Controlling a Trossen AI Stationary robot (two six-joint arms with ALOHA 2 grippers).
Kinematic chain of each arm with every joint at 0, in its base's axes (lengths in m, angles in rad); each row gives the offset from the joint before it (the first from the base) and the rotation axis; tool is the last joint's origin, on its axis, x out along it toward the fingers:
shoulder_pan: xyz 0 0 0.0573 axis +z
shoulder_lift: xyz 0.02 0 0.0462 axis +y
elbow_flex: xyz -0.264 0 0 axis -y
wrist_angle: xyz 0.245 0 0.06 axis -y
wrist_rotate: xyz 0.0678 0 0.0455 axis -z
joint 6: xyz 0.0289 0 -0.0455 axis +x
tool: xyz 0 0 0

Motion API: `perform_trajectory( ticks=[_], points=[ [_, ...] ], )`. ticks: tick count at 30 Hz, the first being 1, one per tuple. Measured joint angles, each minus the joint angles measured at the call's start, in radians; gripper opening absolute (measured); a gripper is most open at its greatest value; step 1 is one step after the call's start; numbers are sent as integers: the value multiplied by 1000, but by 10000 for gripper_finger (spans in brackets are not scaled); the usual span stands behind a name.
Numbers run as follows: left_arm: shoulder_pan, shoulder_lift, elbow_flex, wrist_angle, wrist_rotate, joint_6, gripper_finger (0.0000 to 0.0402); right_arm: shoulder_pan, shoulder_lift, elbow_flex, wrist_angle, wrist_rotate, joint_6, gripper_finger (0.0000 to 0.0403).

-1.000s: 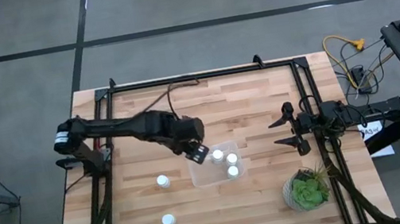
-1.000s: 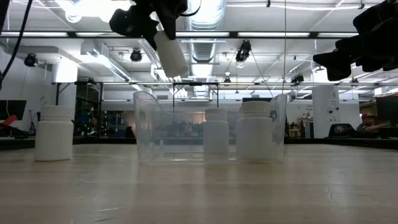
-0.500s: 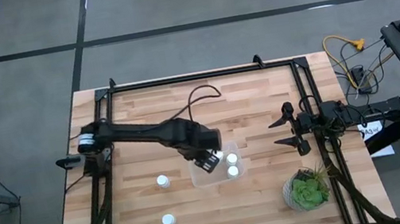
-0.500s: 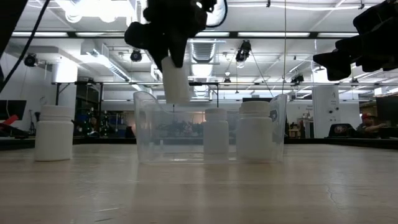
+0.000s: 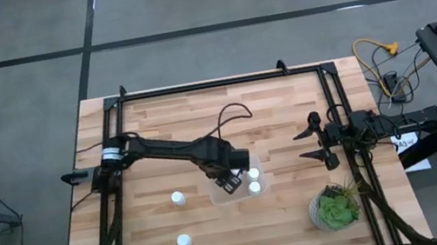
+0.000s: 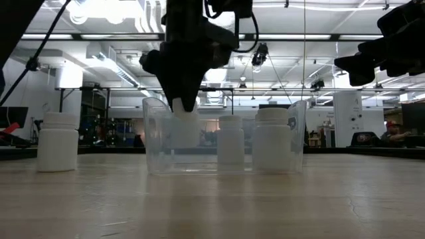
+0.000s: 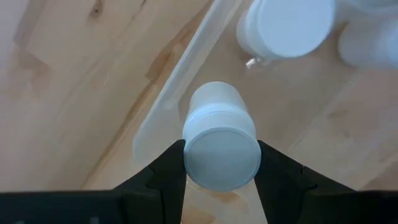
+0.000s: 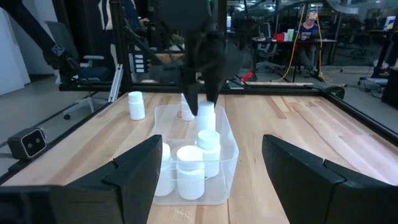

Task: Pick and place pill bottles into a basket
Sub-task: Put the white medicine bottle into the transparent bin

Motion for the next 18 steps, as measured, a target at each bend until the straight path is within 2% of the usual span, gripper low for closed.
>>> perform_trajectory(
  ticks=[18],
  points=[
    [0, 30, -2, 4, -50, 26, 141, 0, 0, 0, 0, 0, 8, 265]
  ],
)
